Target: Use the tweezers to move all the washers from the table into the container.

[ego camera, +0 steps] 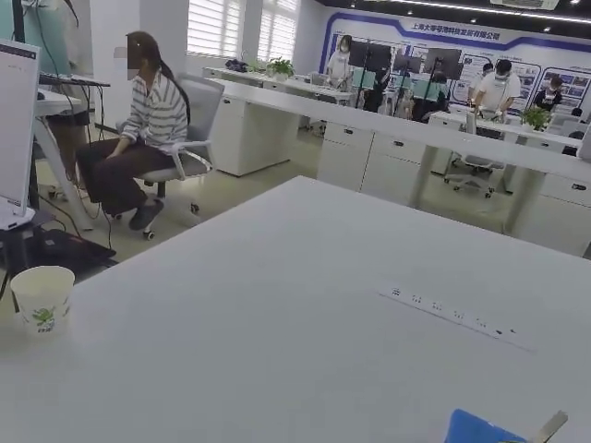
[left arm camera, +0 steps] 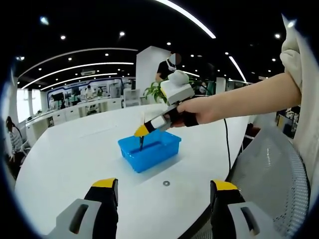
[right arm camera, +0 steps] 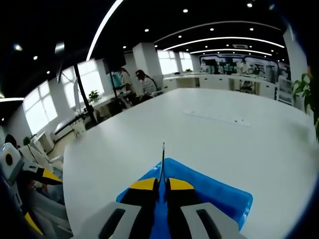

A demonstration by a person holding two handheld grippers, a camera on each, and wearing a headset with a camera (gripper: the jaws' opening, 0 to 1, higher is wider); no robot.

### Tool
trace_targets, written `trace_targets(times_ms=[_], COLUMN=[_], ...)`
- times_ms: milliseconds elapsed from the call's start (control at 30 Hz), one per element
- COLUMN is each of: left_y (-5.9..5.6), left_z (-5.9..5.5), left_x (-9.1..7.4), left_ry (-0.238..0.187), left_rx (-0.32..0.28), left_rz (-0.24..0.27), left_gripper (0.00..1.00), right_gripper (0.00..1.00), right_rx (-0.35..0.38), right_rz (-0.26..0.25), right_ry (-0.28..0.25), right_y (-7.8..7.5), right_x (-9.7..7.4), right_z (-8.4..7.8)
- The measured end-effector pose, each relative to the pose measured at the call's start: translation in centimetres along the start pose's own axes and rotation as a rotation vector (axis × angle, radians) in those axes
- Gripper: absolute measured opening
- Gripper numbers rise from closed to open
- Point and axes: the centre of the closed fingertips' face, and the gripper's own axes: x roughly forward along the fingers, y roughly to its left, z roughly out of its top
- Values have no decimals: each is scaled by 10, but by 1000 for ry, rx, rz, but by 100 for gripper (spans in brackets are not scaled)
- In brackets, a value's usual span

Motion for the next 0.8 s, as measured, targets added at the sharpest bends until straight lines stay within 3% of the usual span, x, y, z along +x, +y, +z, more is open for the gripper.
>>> trace_targets(times_ms=[333, 800], left_y=[-1, -3], left_z=[0, 0], left_x=[0, 0], left_ry=[-2, 0], left_rx=[1, 2], left_rz=[0, -6], left_gripper=[76, 76], right_gripper=[4, 4], right_rx=[-18, -16], right_rz=[44, 121], right_ry=[-48, -68], right_y=[25, 66], right_x=[-21, -32], right_z=[13, 13])
